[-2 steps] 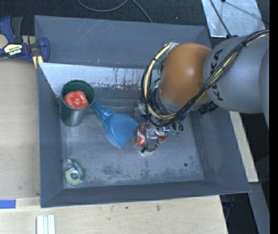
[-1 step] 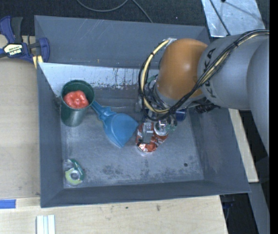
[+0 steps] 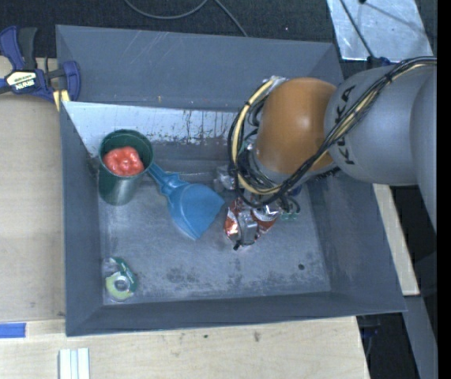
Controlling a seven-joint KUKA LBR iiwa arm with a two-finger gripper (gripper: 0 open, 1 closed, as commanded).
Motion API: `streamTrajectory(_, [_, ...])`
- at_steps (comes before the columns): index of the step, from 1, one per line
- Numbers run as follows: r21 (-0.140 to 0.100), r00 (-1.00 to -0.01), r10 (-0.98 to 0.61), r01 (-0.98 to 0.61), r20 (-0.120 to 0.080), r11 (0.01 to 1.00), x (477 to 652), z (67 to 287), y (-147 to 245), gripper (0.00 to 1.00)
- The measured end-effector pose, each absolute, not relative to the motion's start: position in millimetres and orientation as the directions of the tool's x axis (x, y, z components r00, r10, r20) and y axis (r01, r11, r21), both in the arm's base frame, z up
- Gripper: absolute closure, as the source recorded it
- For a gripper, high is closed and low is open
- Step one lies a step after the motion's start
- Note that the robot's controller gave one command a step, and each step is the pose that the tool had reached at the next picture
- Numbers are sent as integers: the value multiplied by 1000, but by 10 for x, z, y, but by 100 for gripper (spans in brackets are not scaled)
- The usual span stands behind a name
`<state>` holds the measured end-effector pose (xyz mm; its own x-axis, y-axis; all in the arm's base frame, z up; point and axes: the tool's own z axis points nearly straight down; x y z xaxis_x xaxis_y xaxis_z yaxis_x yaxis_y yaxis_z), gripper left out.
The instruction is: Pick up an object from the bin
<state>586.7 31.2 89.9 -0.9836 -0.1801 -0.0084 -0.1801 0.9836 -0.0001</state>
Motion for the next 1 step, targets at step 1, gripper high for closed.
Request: streamTrajectory(1, [3, -985, -172, -172, -6, 985, 5880, 733, -261, 100])
